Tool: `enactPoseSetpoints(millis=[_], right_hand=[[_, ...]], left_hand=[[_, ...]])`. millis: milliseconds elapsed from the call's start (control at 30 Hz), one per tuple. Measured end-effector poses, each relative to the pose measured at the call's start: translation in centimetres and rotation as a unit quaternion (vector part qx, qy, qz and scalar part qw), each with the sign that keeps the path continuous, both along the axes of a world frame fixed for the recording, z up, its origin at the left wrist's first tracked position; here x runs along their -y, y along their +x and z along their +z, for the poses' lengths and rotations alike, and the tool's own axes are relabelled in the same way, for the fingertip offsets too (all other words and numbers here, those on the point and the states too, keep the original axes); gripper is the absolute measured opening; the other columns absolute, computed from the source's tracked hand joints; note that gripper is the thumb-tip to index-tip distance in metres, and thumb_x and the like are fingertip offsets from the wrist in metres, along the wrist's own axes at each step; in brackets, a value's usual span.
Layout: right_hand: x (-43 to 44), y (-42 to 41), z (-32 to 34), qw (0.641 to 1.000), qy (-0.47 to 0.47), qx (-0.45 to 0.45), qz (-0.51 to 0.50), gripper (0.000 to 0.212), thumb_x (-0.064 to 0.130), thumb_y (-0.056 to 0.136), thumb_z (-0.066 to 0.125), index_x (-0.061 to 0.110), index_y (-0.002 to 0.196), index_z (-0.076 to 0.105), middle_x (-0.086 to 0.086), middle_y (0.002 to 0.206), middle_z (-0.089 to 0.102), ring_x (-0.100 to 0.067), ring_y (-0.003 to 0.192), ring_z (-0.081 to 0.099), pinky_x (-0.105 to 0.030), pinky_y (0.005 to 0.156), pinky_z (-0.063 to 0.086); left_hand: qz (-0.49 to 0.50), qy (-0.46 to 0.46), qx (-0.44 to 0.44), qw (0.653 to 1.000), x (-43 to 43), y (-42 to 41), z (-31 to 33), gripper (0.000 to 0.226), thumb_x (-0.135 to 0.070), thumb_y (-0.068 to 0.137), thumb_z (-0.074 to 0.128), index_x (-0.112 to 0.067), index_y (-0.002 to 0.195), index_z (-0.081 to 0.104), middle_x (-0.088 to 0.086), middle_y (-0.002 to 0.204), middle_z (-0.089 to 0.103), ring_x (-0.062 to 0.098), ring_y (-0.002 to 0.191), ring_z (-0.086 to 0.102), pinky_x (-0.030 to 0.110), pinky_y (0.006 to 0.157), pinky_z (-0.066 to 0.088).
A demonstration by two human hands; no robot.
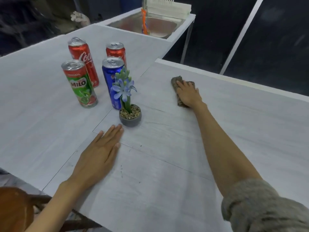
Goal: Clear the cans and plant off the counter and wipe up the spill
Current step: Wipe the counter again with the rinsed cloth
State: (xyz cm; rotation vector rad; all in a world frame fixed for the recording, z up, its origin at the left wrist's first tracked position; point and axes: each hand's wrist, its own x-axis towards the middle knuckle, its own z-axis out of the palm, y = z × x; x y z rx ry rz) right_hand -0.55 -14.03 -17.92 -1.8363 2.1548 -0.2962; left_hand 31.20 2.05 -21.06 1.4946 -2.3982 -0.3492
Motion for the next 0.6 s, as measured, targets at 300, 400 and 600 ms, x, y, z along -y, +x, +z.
enactPoseSetpoints(millis=[300, 400, 600], right_hand=[[-10.1, 3.4, -0.9, 0.966, -0.01, 0.004, 0.26, 0.049, 0.029, 0.101, 0.02, 0.034, 0.148, 0.01, 0.01, 0.158, 0.001, -0.009, 0.146, -0.006, -0.042, 0.118, -0.01], [-7.3, -0.6, 0.0, 0.982, 0.016, 0.004, 0.189, 0.049, 0.028, 0.1, 0.021, 0.031, 0.148, 0.012, 0.005, 0.16, 0.002, -0.015, 0.147, -0.004, -0.047, 0.117, -0.007], [-9.9, 5.4, -0.4, 0.994, -0.013, -0.002, 0.106, 0.051, 0.027, 0.099, 0.022, 0.027, 0.149, 0.015, 0.004, 0.16, 0.008, -0.018, 0.147, 0.002, -0.048, 0.117, 0.0]], left_hand=[[0.008, 0.003, -0.007, 1.0, -0.1, -0.4, 0.2, 0.062, -0.053, 0.087, -0.001, -0.032, 0.145, 0.009, -0.022, 0.151, 0.004, -0.016, 0.136, -0.008, 0.011, 0.114, -0.008], [0.01, 0.003, 0.0, 1.0, -0.1, -0.5, 0.2, 0.064, -0.051, 0.086, -0.001, -0.03, 0.146, 0.007, -0.02, 0.153, 0.003, -0.011, 0.139, -0.005, 0.016, 0.116, -0.005], [0.006, 0.003, 0.002, 1.0, -0.1, -0.4, 0.1, 0.067, -0.049, 0.085, -0.002, -0.026, 0.147, 0.01, -0.015, 0.155, 0.007, -0.005, 0.141, -0.001, 0.021, 0.117, -0.001]])
